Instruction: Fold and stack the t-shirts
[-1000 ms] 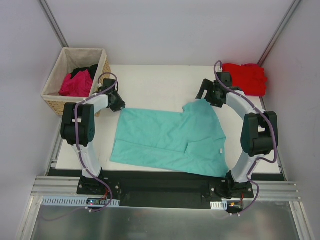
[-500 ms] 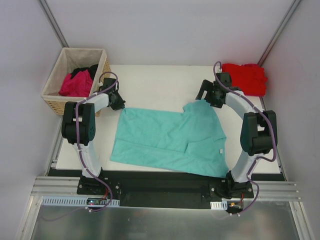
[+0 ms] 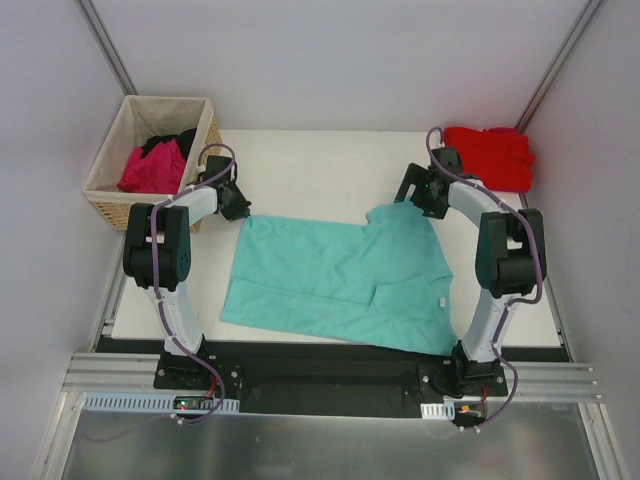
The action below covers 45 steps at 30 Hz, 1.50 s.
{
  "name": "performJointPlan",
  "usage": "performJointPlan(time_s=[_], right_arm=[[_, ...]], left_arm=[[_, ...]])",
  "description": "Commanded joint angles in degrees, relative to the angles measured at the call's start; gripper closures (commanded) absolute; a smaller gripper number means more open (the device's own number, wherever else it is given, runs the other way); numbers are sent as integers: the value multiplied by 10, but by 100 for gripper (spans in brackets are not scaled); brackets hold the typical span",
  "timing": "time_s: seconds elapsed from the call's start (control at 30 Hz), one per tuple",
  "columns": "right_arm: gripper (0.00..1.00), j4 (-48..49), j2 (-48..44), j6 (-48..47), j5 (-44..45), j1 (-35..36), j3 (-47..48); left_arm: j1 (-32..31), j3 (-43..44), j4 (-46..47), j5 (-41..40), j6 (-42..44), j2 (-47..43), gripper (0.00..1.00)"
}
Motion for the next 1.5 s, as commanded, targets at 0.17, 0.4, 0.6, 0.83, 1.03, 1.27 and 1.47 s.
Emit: performJointPlan(time_s=[0.17,0.4,0.6,0.83,1.03,1.27,1.47], right_arm=[[1,48,52,12,-6,-34,65],[1,63,81,3,-24,-43,109],[4,64,101,8,-32,-45,119],[21,75,125,34,-57,-56,117],[37,83,118,45,-63,-63,98],[45,82,117,58,-78,-62,86],[50,78,117,63,-77,-55,81]], left_arm=[[3,1,4,11,2,-7,100],[3,1,6,8,3,-6,100],[3,5,6,2,7,-12,100],[3,5,5,3,7,-15,100],[3,5,5,3,6,-11,100],[3,5,5,5,4,-11,100],[3,7,7,8,1,-10,100]])
